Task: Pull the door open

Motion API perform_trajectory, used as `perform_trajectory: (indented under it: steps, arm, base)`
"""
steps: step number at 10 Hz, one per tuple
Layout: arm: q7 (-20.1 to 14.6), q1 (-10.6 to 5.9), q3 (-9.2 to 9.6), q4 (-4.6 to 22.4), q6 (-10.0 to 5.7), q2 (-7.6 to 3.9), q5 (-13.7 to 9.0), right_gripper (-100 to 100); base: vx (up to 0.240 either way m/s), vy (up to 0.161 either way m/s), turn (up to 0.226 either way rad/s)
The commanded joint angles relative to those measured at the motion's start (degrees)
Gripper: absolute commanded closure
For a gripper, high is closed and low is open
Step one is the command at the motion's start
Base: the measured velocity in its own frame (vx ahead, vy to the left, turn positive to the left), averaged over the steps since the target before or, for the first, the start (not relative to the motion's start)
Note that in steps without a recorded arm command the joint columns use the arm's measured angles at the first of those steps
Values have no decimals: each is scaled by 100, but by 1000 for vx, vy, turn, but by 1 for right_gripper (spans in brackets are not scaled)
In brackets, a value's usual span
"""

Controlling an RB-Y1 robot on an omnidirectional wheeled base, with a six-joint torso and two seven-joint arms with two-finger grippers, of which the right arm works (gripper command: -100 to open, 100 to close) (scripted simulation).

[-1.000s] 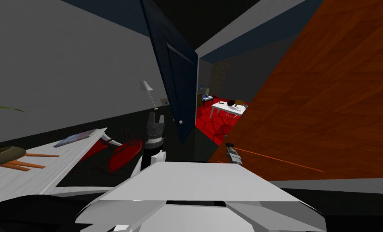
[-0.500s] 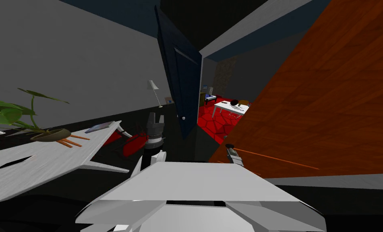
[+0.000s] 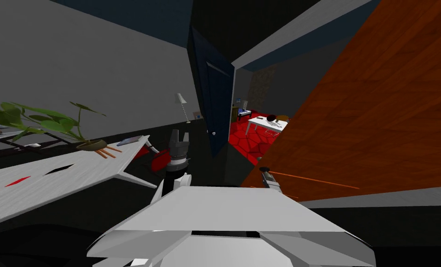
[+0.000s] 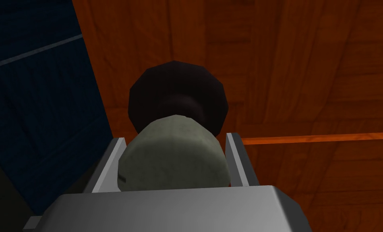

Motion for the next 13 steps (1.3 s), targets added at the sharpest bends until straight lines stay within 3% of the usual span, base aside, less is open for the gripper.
perform_trajectory:
  steps: [1,9,11,13]
  arm:
    - [-74,-2,49,33,-79,-34,48,100]
    - [-460,-6,268,289,-459,-249,280,100]
    - [-474,-31,281,341,-456,-246,290,100]
    - [-568,-49,349,443,-551,-288,335,100]
  base:
    - [-187,-17,130]
    - [-204,-32,116]
    - [-154,-13,49]
    - [-176,-23,124]
